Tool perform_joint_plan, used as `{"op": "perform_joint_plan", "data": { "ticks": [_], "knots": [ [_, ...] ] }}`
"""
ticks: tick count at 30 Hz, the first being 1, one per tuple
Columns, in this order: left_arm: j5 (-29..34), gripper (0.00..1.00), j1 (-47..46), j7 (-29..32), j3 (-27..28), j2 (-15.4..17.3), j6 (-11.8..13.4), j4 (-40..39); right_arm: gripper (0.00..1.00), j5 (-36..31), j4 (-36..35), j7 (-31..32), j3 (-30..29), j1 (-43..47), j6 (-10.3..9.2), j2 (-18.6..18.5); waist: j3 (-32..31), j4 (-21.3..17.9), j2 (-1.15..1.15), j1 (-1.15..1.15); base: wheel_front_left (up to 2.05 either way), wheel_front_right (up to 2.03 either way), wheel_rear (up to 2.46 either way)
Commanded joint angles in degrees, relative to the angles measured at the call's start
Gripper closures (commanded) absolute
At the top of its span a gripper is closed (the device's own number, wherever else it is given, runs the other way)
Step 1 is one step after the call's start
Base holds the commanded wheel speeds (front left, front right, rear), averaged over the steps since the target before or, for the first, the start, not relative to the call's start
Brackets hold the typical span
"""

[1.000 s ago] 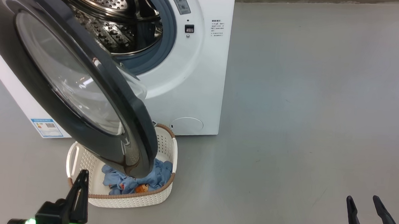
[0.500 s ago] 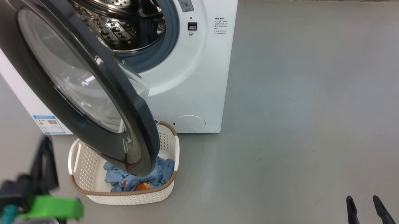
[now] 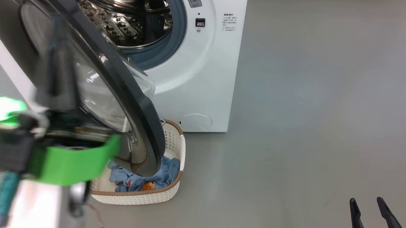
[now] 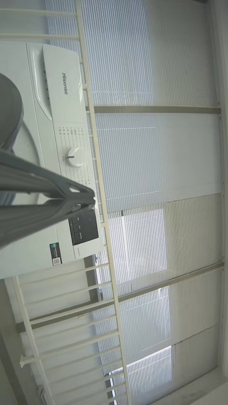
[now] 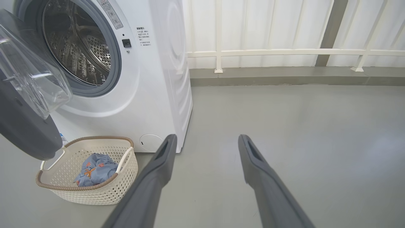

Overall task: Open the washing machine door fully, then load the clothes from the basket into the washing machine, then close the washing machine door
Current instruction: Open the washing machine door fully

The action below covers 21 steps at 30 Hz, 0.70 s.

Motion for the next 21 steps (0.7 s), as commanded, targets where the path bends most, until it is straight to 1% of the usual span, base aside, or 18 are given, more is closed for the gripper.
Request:
{"op": "perform_joint_plan", "data": {
  "ticks": [1,2,4,5,6,7,10,11,15,21],
  "knots": [
    [-1.3,1.0,-2.7,1.4,-1.7,1.0,-1.3,-1.0,0.0,-0.4,-1.5,-0.3,1.5,-0.9,0.09,-1.4,-0.2,0.0,0.0,0.0,0.0,0.0,0.0],
    [-3.1,1.0,-4.3,3.5,-6.3,0.8,-2.1,-0.2,0.0,-0.5,-1.6,-0.3,1.7,-0.8,0.09,-1.4,-0.3,-0.1,0.0,0.0,0.0,0.0,0.0],
    [-5.9,1.0,-5.4,6.5,-11.7,0.8,-2.2,0.7,0.0,-0.6,-1.7,-0.3,1.9,-0.8,0.09,-1.5,-0.4,-0.2,0.0,0.0,0.0,0.0,0.0],
    [-7.6,1.0,-6.0,7.6,-14.5,0.8,-1.9,1.0,0.0,-0.7,-1.7,-0.3,2.1,-0.9,0.09,-1.5,-0.3,-0.3,0.0,0.0,0.0,0.0,0.0],
    [-7.6,1.0,-6.0,7.6,-14.5,0.8,-1.9,1.0,0.0,-0.7,-1.7,-0.3,2.1,-0.9,0.09,-1.5,-0.3,-0.3,0.0,0.0,0.0,0.0,0.0],
    [-10.9,1.0,-6.8,10.4,-19.5,0.8,-1.3,2.6,0.0,-0.7,-1.6,-0.3,2.3,-0.9,0.09,-1.5,-0.3,-0.4,0.0,0.0,0.0,0.0,0.0],
    [-14.8,1.0,-7.6,13.8,-25.0,0.7,-0.3,6.6,0.0,-0.7,-1.5,-0.3,2.7,-1.0,0.09,-1.5,-0.3,-0.4,0.0,0.0,0.0,0.0,0.0],
    [-14.8,1.0,-7.6,13.8,-25.0,0.7,-0.3,6.6,0.0,-0.7,-1.5,-0.3,2.7,-1.0,0.09,-1.5,-0.3,-0.4,0.0,0.0,0.0,0.0,0.0],
    [-19.4,1.0,-8.4,15.6,-29.0,0.7,1.1,12.9,0.0,-0.6,-1.4,-0.3,3.0,-1.2,0.09,-1.5,0.0,-0.6,0.0,0.0,0.0,0.0,0.0],
    [-22.1,1.0,-11.0,16.1,-32.0,0.7,3.4,24.9,0.0,-0.5,-1.1,-0.3,3.2,-1.4,0.09,-1.6,0.4,-0.8,0.0,0.0,0.0,0.0,0.0]
  ]
}}
